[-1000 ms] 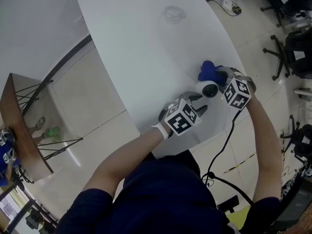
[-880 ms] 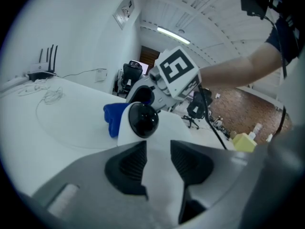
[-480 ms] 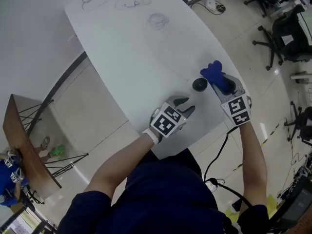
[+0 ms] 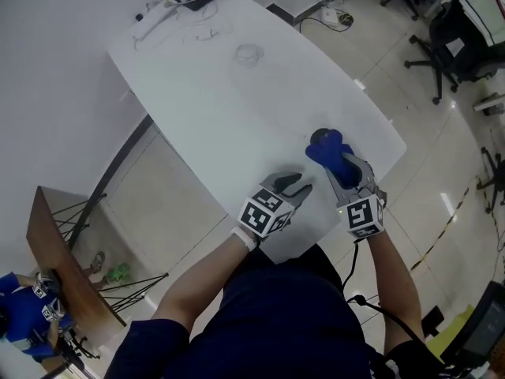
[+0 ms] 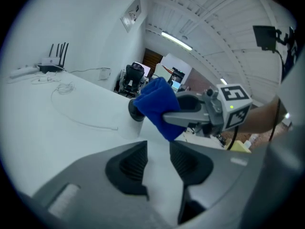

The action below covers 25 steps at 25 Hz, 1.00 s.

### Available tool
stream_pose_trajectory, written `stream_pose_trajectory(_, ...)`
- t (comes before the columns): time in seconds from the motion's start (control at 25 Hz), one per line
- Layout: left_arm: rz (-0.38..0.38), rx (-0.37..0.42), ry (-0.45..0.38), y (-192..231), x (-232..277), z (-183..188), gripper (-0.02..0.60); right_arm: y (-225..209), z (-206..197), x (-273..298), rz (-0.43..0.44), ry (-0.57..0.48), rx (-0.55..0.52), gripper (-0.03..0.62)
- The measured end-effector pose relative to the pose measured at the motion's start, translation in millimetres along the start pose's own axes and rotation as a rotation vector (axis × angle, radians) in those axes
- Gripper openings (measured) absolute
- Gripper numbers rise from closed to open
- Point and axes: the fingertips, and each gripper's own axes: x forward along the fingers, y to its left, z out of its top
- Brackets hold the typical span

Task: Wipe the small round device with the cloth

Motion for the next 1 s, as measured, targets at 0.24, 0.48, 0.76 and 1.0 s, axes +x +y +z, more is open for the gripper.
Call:
stream_pose_trajectory(0.24,-0.091,-0.157,-0.132,-11,-25,19,0.188,11,5,-29,0.144,-0.182,0.736,0.156)
stream_pose_trajectory(0.48,-0.390,-0.324,-0.290,-38,-45,59,0.301,19,43,-62,0.442,-0.401,1.116,0.156)
stream_pose_trajectory(0.76,-0.705,-0.421,-0.327,-78,-66,90,0.494,38,73,-81,0.715,-0.541,1.221,0.156)
stream_pose_trajectory(1.0,-0.743,-0.426,-0.372,-76,-77,89,0.236,44,77,-77,0.791,-0.532,1.256,0.164)
